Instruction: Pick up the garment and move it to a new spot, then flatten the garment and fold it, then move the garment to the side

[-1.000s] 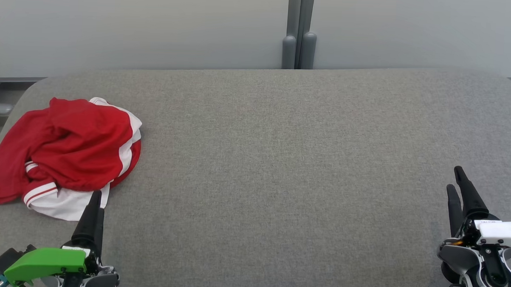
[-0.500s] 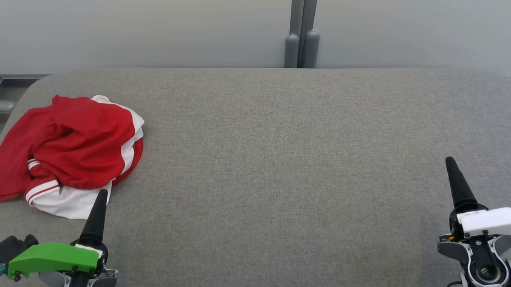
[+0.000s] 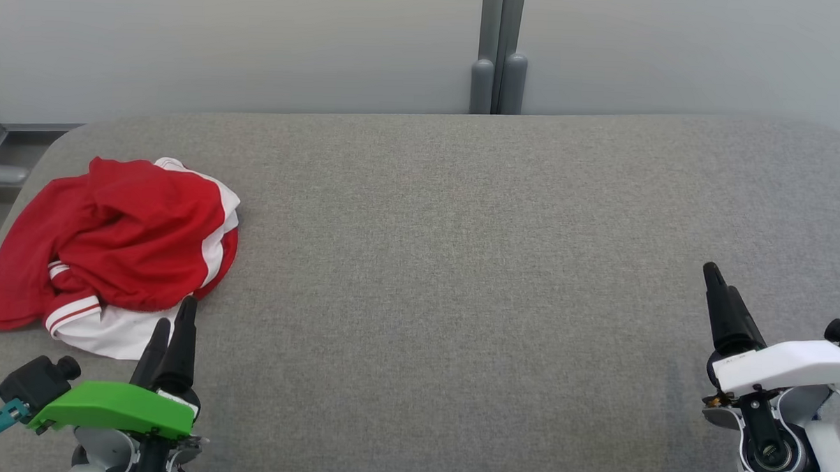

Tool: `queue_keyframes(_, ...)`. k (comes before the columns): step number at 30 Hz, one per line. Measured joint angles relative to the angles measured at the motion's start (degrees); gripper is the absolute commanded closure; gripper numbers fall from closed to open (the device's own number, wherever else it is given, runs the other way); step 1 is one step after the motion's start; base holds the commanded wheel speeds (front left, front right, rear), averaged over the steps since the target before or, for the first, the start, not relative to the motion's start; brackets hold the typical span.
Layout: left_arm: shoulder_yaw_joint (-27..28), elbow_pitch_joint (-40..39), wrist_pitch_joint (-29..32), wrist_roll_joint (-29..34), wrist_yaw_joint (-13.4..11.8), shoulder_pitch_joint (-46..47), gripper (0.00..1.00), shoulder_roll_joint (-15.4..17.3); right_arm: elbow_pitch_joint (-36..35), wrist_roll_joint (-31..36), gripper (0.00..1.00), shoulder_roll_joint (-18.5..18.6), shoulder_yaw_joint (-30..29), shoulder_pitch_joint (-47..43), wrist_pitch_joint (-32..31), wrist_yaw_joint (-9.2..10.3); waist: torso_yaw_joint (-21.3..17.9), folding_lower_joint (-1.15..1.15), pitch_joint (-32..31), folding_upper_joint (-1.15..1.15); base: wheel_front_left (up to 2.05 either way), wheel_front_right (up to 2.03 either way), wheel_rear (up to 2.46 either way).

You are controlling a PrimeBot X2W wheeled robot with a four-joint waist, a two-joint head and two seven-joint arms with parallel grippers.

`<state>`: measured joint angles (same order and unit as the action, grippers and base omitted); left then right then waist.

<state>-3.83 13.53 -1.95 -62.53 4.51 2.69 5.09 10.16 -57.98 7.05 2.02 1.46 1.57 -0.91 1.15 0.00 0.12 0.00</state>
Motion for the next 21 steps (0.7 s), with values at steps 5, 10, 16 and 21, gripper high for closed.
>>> queue_keyframes(5,-0.8,-0.82,-1.01,4.27,-0.38,-0.01,0.0,0.1,-0.45,4.48,0.0,0.04,0.94,-0.88,1.02,0.55,0.01,0.0,-0.08,0.0,0.0,0.0,0.0)
queue_keyframes(10,-1.8,-1.15,-1.99,8.47,-0.57,-0.01,0.0,0.13,-1.0,8.9,0.0,0.15,2.05,-0.89,2.23,1.1,-0.01,0.0,-0.11,0.0,0.0,0.0,0.0)
queue_keyframes(16,-2.4,-1.46,-3.22,13.83,-1.07,-0.01,0.0,0.53,-1.78,13.86,0.0,0.29,2.85,-0.98,3.27,2.08,-0.03,0.0,-0.04,0.0,0.0,0.0,0.0)
queue_keyframes(21,-3.48,-2.2,-4.25,18.71,-1.07,-0.01,0.0,1.05,-2.33,18.89,0.0,0.44,3.55,-1.4,4.56,2.75,0.03,0.0,0.14,0.0,0.0,0.0,0.0)
